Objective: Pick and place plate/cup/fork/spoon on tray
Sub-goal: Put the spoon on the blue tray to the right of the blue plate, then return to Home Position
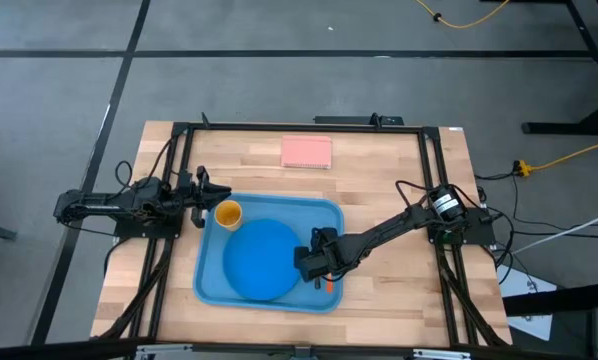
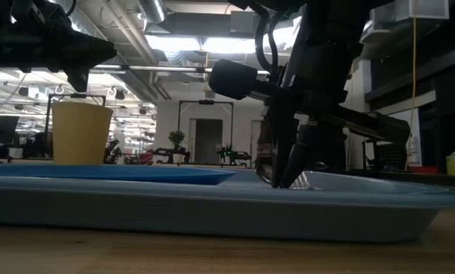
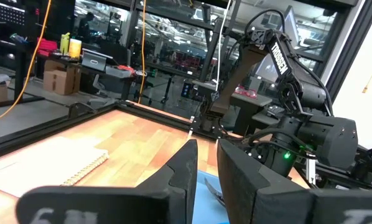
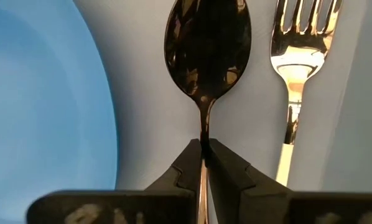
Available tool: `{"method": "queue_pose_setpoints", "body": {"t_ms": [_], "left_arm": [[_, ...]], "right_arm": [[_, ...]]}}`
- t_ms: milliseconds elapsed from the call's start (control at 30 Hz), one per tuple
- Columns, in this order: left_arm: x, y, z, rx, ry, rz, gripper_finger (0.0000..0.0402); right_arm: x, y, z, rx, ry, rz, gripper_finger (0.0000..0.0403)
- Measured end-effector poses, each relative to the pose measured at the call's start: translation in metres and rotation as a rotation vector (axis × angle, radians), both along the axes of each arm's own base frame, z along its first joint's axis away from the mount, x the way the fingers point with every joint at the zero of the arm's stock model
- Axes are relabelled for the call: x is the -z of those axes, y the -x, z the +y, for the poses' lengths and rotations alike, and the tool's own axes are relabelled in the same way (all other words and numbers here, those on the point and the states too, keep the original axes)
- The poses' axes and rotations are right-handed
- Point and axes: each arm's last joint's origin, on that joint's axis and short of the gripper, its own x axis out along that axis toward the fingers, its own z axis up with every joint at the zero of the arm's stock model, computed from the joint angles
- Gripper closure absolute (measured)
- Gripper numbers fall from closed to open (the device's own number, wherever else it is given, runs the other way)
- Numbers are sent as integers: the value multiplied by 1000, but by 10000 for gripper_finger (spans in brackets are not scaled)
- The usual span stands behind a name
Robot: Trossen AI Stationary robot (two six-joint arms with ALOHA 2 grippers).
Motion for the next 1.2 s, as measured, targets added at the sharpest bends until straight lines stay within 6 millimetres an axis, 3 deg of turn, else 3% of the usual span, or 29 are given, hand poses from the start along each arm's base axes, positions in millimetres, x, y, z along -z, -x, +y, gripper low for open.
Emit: {"method": "queue_pose_setpoints", "body": {"t_ms": [500,800,1200], "left_arm": [[0,0,0,0,0,0,347],[0,0,0,0,0,0,347],[0,0,0,0,0,0,347]], "right_arm": [[0,0,0,0,2,0,375],[0,-1,0,-46,12,-4,306],[-1,-2,1,-44,8,-10,301]]}}
